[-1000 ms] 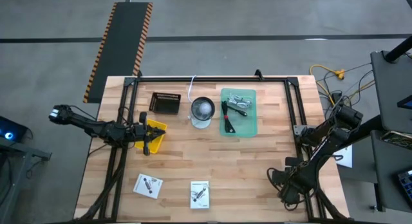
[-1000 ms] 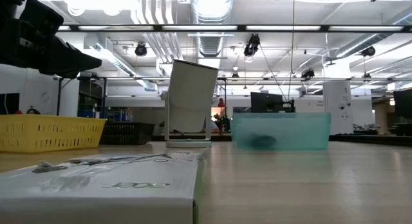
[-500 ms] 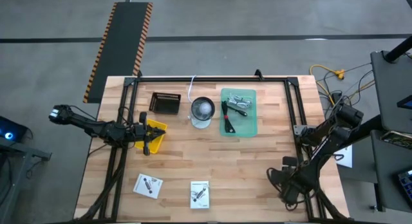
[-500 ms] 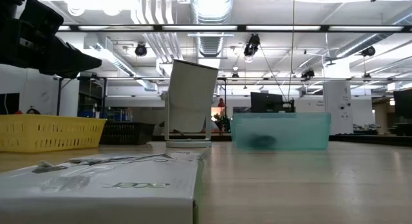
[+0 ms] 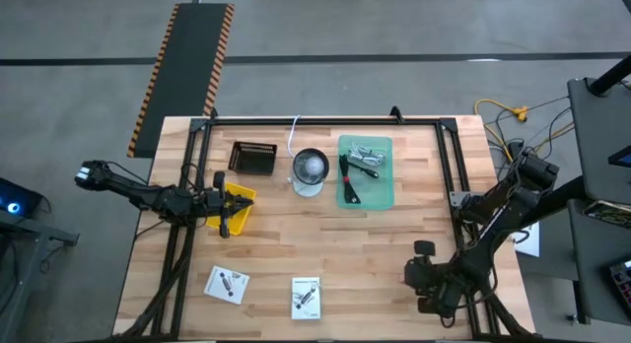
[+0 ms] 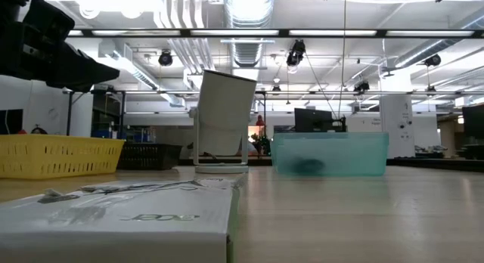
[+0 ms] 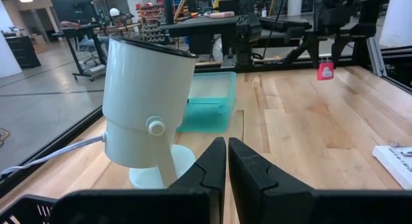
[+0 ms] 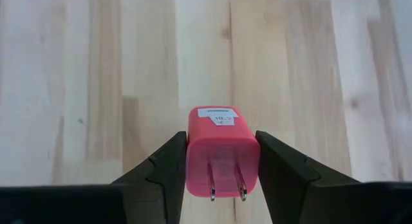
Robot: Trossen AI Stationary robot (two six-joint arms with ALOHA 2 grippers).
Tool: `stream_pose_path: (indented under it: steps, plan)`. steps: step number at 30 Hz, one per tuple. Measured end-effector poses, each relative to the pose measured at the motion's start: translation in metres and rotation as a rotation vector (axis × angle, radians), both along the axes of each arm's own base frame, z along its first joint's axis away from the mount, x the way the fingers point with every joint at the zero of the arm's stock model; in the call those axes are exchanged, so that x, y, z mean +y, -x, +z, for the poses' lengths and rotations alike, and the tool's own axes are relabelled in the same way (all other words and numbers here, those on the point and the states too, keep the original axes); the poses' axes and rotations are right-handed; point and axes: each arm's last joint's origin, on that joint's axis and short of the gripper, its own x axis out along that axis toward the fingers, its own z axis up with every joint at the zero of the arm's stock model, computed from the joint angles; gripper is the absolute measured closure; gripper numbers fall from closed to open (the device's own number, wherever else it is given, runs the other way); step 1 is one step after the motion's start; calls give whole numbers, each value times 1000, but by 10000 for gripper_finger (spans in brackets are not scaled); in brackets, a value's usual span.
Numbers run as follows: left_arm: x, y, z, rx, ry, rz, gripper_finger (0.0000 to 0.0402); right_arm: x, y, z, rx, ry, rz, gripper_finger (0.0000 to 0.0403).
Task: Pick and place items into bin
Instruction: Put the pink charger adapter into the yellow bin
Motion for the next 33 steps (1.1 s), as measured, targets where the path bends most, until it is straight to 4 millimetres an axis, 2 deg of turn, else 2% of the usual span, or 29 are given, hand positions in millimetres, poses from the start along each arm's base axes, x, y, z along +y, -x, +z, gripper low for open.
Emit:
stream_pose_path:
  steps: [10, 17, 29, 33]
  plan:
    - [0, 0, 0, 0, 0, 0, 400, 9, -17, 7, -283, 115, 205, 259]
    - [0, 0, 0, 0, 0, 0, 400, 4, -35, 2, -386, 75, 287, 259]
    - [0, 0, 0, 0, 0, 0, 400, -25, -56, -18, -543, 81, 458, 259]
    - [0, 0, 0, 0, 0, 0, 400, -40, -66, -20, -615, 50, 433, 259]
